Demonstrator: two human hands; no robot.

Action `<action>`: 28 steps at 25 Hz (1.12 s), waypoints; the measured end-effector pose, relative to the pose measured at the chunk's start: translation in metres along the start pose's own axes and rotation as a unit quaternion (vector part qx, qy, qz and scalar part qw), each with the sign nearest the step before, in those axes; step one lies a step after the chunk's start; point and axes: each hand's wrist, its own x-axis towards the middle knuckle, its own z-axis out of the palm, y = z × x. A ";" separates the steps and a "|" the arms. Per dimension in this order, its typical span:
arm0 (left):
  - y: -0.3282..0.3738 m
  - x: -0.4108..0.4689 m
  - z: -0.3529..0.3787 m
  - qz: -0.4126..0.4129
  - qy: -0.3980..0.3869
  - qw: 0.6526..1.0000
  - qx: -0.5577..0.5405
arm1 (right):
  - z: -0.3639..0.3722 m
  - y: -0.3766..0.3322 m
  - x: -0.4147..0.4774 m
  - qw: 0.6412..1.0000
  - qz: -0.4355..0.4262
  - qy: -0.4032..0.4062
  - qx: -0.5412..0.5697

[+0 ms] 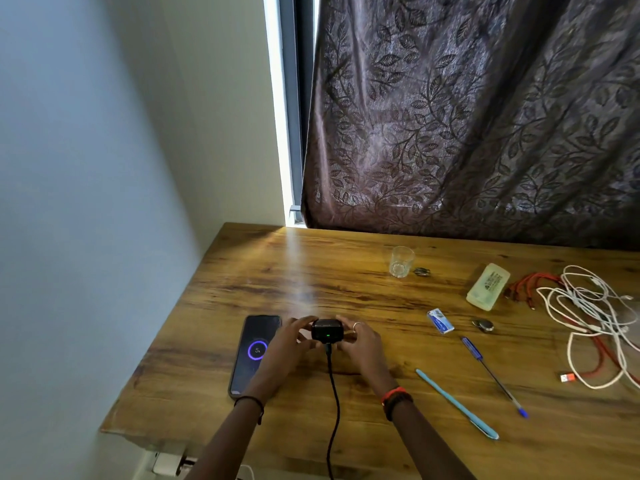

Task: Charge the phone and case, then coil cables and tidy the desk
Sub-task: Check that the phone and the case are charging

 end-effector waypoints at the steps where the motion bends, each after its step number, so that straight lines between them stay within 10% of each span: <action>1: -0.002 0.001 0.003 -0.012 -0.008 1.000 0.012 | 0.004 0.004 0.000 1.000 0.006 -0.005 -0.004; 20: -0.001 0.006 -0.002 -0.028 -0.087 0.985 0.150 | 0.000 0.013 -0.009 0.999 0.030 -0.018 -0.008; 28: 0.024 -0.039 0.007 0.071 0.039 0.995 0.062 | -0.014 0.020 -0.071 0.997 0.020 0.039 -0.058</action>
